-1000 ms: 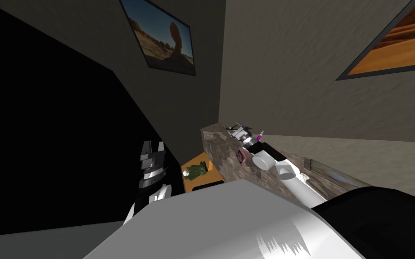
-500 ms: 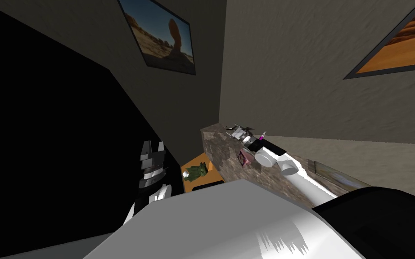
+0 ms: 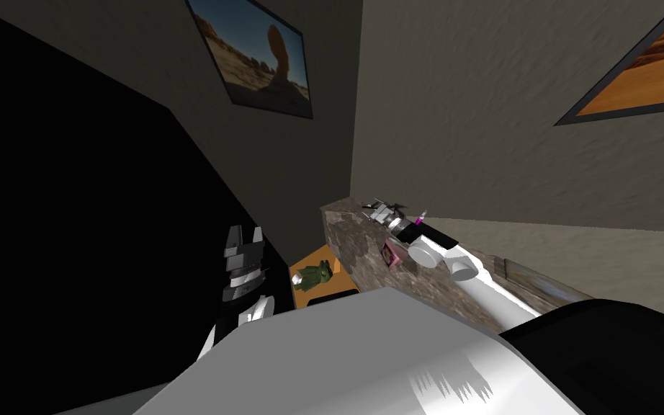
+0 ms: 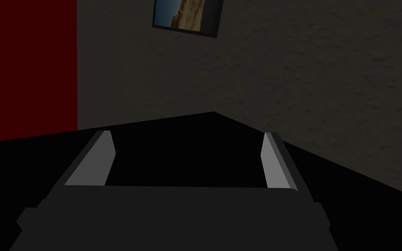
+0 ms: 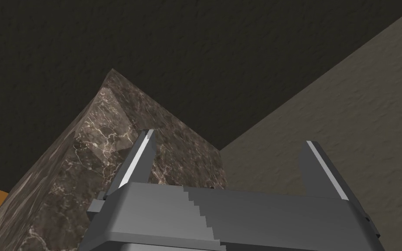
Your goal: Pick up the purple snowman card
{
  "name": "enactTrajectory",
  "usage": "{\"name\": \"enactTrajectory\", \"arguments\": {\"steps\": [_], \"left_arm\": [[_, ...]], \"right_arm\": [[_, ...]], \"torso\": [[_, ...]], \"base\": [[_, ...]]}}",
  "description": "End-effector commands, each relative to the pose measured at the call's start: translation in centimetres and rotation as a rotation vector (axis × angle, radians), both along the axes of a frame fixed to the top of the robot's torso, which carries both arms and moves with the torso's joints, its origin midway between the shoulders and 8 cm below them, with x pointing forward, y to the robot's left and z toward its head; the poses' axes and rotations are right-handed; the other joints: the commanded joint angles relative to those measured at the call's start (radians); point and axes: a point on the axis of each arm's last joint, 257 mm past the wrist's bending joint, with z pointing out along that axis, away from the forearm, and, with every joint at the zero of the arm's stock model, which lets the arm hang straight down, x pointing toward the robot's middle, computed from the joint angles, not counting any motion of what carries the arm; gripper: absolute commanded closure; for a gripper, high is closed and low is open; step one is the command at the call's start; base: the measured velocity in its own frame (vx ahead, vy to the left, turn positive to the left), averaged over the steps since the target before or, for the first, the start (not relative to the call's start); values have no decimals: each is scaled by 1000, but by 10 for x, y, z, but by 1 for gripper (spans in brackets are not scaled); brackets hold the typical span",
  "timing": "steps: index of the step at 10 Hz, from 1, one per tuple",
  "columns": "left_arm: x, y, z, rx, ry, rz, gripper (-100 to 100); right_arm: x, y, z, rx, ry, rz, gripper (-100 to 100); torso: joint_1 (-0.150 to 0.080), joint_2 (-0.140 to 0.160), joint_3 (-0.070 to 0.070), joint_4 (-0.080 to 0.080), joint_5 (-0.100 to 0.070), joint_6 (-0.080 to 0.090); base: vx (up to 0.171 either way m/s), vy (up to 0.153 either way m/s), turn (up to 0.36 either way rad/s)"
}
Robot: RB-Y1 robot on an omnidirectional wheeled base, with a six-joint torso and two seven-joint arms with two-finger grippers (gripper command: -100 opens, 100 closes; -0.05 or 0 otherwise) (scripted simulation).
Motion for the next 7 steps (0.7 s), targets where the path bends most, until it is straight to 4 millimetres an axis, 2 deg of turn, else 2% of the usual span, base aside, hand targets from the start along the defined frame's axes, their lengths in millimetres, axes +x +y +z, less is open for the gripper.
{"name": "enactTrajectory", "arguments": {"steps": [1,7], "left_arm": [[0,0,0,0,0,0,0],[0,0,0,0,0,0,0]], "right_arm": [[0,0,0,0,0,0,-100],[1,-23,-3,41,84,-25,-100]], "torso": [[0,0,0,0,0,0],[0,-1,0,0,0,0]], "base": [[0,0,0],[4,0,13]]}}
